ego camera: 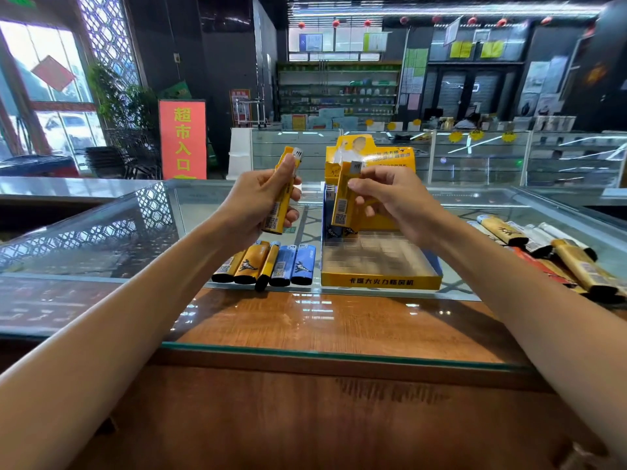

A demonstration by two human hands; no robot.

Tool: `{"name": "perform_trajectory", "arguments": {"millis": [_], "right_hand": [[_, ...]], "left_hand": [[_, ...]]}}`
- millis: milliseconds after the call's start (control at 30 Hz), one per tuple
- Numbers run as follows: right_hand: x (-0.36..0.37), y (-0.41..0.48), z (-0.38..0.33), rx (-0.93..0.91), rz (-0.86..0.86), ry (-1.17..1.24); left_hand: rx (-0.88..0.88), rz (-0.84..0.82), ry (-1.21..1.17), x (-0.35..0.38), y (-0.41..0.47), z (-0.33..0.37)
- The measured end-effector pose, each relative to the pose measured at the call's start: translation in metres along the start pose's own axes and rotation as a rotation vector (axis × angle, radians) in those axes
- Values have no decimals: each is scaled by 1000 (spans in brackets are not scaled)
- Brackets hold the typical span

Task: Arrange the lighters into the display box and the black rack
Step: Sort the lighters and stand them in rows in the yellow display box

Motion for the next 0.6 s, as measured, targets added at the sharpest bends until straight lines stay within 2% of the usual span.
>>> {"name": "perform_trajectory", "arguments": {"millis": [267,600], "right_hand": [[-8,2,2,-3,-20,64],[-17,1,3,-62,130,-243]], "left_hand": [[-42,-6,-43,0,1,-4],[-145,-89,-57,8,1,-13]]}}
Point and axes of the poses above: each hand's wrist, its own y-axis towards the middle knuckle, its own x-axis out of the palm, z = x × y, the point moved 8 cm from there along y, towards the middle knuckle, and after that the axes turned 11 degrees about -y, right-handed, at the moved point
